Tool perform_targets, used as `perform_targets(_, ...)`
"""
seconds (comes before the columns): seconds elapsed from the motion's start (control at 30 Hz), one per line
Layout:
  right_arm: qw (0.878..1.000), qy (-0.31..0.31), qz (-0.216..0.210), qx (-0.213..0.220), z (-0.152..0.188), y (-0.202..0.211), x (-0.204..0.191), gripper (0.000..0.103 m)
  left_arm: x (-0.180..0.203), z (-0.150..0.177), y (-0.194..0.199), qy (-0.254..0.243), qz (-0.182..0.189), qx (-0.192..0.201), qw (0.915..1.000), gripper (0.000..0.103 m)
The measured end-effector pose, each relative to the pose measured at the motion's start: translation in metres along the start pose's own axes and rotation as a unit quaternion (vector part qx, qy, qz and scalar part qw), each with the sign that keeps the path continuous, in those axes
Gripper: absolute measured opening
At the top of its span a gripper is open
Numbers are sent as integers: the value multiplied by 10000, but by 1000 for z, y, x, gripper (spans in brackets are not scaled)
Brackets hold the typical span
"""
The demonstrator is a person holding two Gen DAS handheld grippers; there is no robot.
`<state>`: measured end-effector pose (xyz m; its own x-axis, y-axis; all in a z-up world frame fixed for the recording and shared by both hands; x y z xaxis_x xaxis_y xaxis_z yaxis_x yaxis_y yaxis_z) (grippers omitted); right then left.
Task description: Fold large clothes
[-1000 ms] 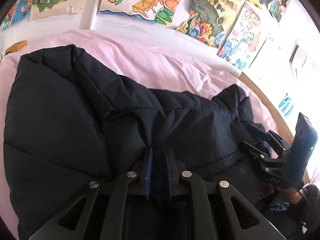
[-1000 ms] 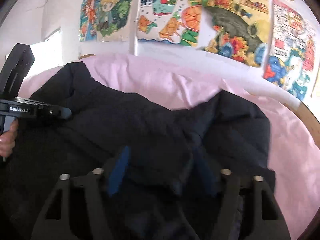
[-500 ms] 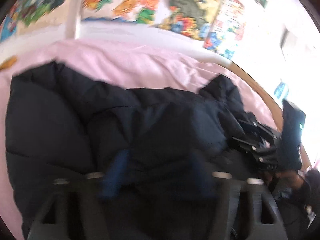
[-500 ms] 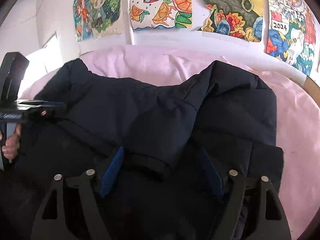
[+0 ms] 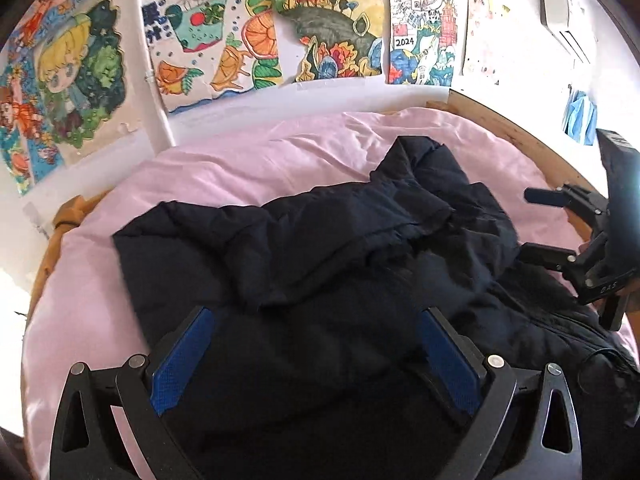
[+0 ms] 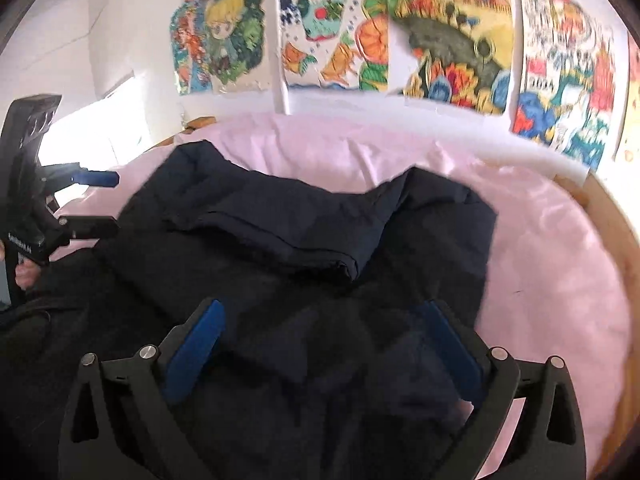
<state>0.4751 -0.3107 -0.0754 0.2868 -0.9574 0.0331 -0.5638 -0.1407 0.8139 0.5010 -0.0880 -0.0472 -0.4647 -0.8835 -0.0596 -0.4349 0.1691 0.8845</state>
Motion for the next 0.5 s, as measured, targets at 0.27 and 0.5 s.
perform_targets(0.27, 9976, 634, 201, 182, 15, 113, -43, 101, 20, 41, 120, 685, 297, 922, 9929, 103)
perform_targets(0.5, 9955, 800, 453, 228, 52, 203, -80, 101, 54, 89, 189, 729, 343, 1251, 9889, 103)
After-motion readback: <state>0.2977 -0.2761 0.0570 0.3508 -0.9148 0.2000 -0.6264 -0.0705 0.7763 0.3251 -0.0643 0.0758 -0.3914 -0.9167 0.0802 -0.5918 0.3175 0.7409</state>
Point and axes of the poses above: each gripper's, at about its wrist camera, not at the fingertips, and y roughly against the way its jaws point, x to its right, z to its underside, the point moved 6 cm from there along -y, roughly the way its jaws point, and after that the axes turned 15 degrees about -x, right-handed, at the moved point
